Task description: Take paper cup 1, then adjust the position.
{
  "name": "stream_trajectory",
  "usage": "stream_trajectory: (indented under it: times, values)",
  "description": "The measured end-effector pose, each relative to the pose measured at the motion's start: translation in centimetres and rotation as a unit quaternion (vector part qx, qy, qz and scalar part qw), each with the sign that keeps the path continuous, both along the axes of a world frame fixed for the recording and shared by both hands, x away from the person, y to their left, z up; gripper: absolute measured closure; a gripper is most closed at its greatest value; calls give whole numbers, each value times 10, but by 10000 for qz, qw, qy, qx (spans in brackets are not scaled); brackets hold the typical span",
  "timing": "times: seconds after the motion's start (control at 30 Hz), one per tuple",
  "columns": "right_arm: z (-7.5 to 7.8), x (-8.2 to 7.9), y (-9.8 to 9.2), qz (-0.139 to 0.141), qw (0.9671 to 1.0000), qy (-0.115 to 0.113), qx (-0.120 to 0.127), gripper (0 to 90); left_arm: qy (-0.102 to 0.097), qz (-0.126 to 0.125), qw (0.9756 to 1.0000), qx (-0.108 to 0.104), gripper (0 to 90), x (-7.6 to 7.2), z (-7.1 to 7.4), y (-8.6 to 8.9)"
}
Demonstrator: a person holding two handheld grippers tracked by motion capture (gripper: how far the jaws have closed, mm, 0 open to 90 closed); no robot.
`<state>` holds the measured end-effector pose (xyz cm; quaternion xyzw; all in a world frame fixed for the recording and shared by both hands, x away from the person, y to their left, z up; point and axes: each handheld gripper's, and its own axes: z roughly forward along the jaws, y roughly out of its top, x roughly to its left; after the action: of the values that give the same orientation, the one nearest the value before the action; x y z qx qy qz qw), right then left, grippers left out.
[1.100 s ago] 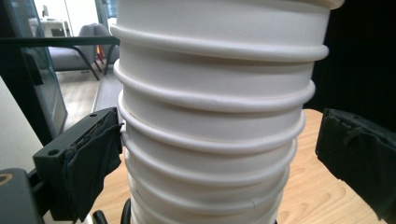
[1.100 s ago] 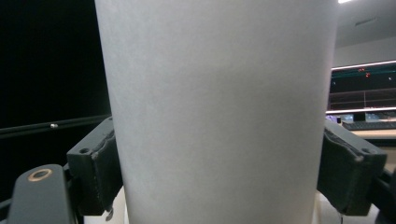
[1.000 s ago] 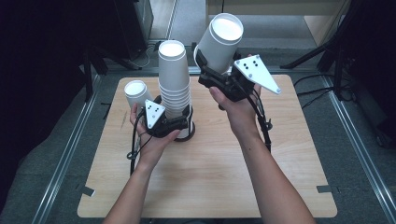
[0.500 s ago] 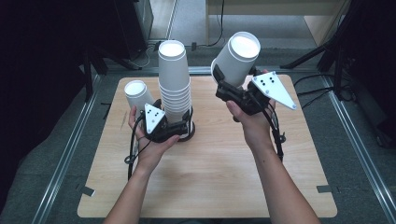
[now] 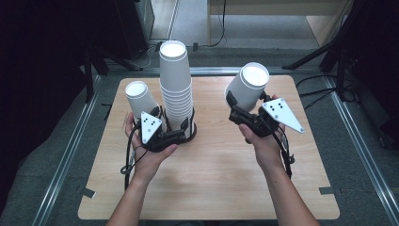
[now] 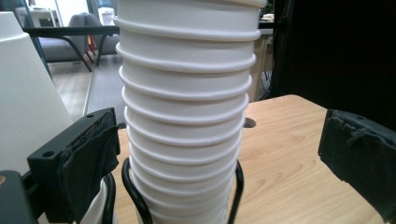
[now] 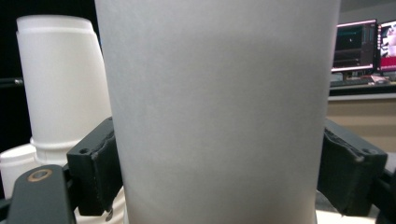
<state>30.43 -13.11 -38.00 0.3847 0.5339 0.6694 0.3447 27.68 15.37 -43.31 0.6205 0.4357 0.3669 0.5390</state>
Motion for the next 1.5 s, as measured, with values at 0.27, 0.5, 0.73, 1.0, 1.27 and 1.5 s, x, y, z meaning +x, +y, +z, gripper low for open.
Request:
stream_trajectory:
  times: [0.27, 0.5, 0.73, 1.0, 1.27, 1.5]
  values:
    - [-22, -16, -10, -37, 9997, 53, -246, 143, 149, -252, 9996, -36, 0, -17, 3, -5]
    - [-47, -32, -9, -167, 9972, 148, -716, 139, 208, -540, 9983, -32, 0, -31, -3, -2]
    - [-66, -38, -14, -141, 9944, 259, -1013, 138, 355, -737, 9961, -345, 0, -35, -9, 7]
    - [-86, -44, -5, -175, 9880, 307, -1504, 137, 343, -1000, 9942, -213, 0, -43, -13, -7]
    - [-100, -44, 4, -89, 9812, 325, -1900, 137, 418, -1235, 9911, -279, 13, -47, -15, -8]
    - [-107, -47, 13, -11, 9721, 115, -2342, 137, 492, -1464, 9877, -228, 13, -48, -12, -15]
